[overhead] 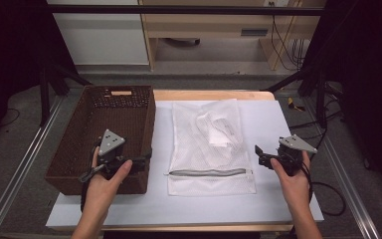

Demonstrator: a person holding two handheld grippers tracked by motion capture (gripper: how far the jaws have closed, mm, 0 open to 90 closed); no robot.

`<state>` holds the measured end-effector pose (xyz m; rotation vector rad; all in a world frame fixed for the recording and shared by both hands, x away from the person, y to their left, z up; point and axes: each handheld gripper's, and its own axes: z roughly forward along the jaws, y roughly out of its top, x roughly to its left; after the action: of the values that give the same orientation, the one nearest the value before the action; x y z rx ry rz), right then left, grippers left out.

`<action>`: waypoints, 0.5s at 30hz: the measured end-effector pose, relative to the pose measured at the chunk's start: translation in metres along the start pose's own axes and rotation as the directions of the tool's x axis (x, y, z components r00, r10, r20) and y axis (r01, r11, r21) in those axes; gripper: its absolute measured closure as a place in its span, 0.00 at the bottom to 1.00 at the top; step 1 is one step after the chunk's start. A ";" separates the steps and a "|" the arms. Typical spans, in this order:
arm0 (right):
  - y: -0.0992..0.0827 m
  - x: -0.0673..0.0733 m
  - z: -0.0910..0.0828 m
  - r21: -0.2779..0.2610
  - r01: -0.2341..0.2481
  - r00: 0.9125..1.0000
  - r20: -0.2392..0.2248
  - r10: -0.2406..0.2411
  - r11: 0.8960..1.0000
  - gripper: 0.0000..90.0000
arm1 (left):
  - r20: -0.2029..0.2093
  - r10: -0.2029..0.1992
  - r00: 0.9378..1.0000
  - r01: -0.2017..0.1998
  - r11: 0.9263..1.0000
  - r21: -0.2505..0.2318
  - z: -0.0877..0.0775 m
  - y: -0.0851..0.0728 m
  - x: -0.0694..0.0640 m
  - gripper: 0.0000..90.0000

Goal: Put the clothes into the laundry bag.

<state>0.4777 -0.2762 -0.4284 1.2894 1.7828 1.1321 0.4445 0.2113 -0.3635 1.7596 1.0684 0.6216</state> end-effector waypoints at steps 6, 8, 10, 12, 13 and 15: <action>-0.003 -0.005 0.001 0.006 -0.007 1.000 0.010 0.007 1.000 0.07 | -0.055 -0.027 0.998 0.028 1.000 0.010 -0.009 -0.001 0.023 0.07; -0.003 -0.006 0.001 0.010 -0.010 1.000 0.010 0.009 1.000 0.07 | -0.067 -0.029 0.997 0.030 0.999 0.012 -0.011 -0.001 0.029 0.07; -0.004 -0.008 0.002 0.011 -0.011 1.000 0.016 0.010 1.000 0.07 | -0.085 -0.032 0.996 0.033 0.999 0.010 -0.014 -0.001 0.035 0.07; -0.004 -0.009 0.002 0.013 -0.015 1.000 0.017 0.014 1.000 0.07 | -0.095 -0.040 0.995 0.041 0.999 0.009 -0.017 -0.001 0.041 0.07; -0.005 -0.010 0.002 0.014 -0.014 1.000 0.019 0.014 1.000 0.07 | -0.100 -0.044 0.994 0.045 0.999 0.008 -0.018 -0.002 0.043 0.07; -0.007 -0.013 0.002 0.020 -0.011 1.000 0.023 0.011 1.000 0.07 | -0.111 -0.051 0.993 0.052 0.999 0.008 -0.021 -0.002 0.049 0.07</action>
<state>0.4808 -0.2888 -0.4352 1.3211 1.7766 1.1031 0.4512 0.2640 -0.3593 1.7177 1.1912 0.6890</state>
